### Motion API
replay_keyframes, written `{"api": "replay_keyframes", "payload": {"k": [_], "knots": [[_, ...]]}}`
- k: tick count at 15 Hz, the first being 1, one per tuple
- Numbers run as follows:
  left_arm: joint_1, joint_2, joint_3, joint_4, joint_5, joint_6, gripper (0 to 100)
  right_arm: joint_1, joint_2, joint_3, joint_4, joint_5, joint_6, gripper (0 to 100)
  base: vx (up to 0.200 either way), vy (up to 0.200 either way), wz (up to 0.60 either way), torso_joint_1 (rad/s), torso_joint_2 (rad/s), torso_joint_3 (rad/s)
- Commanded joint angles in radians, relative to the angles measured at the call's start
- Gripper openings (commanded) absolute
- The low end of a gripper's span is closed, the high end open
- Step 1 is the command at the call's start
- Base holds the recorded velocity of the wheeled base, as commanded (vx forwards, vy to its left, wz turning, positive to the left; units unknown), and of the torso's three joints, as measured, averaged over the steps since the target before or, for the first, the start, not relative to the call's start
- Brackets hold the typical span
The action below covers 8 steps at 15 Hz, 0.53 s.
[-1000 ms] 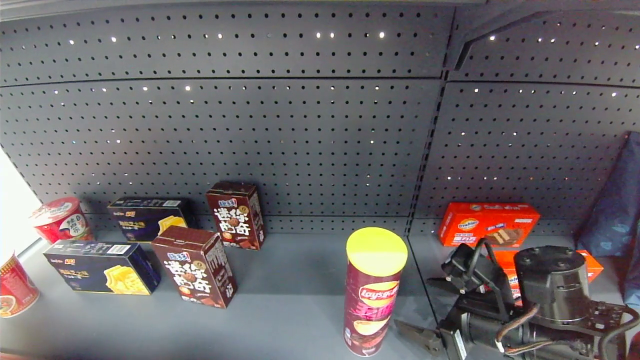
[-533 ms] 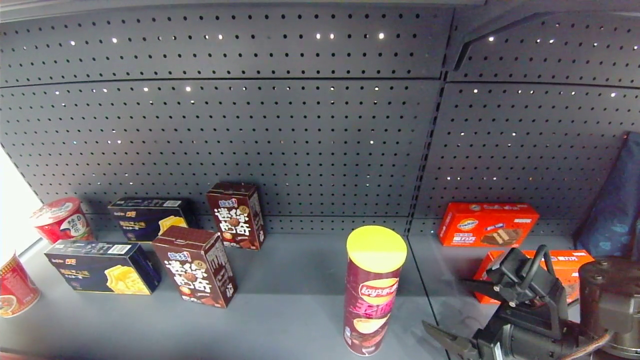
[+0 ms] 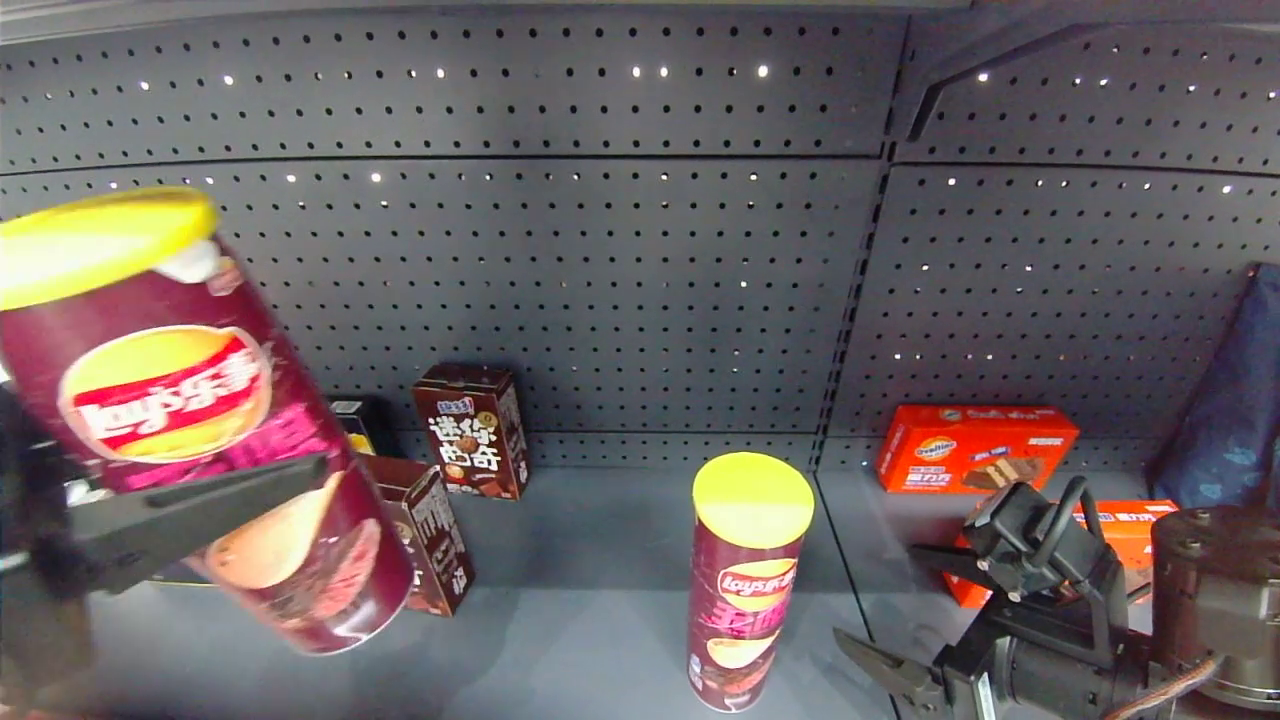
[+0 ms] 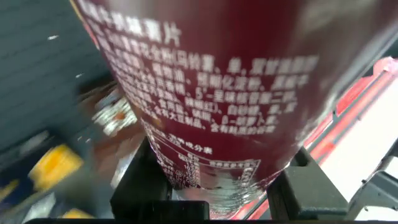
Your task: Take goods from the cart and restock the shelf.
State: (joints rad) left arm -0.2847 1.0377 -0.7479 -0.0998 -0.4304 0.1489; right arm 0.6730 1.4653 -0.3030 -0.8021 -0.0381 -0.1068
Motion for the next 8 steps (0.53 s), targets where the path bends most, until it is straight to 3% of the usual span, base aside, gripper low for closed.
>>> {"api": "replay_keyframes", "payload": {"k": [1, 5, 8], "knots": [[-0.159, 0.271, -0.077, -0.078, 0.065, -0.008, 0, -0.001, 0.006, -0.008, -0.003, 0.001, -0.001, 100, 0.0, 0.0, 0.0, 0.0, 0.0, 0.0], [-0.249, 0.464, -0.087, -0.271, 0.09, -0.028, 0, -0.004, 0.009, -0.013, -0.003, 0.006, 0.001, 100, 0.0, 0.0, 0.0, 0.0, 0.0, 0.0], [-0.269, 0.588, -0.143, -0.313, 0.119, -0.022, 0, -0.007, 0.01, -0.024, -0.003, 0.007, 0.002, 100, 0.0, 0.0, 0.0, 0.0, 0.0, 0.0]]}}
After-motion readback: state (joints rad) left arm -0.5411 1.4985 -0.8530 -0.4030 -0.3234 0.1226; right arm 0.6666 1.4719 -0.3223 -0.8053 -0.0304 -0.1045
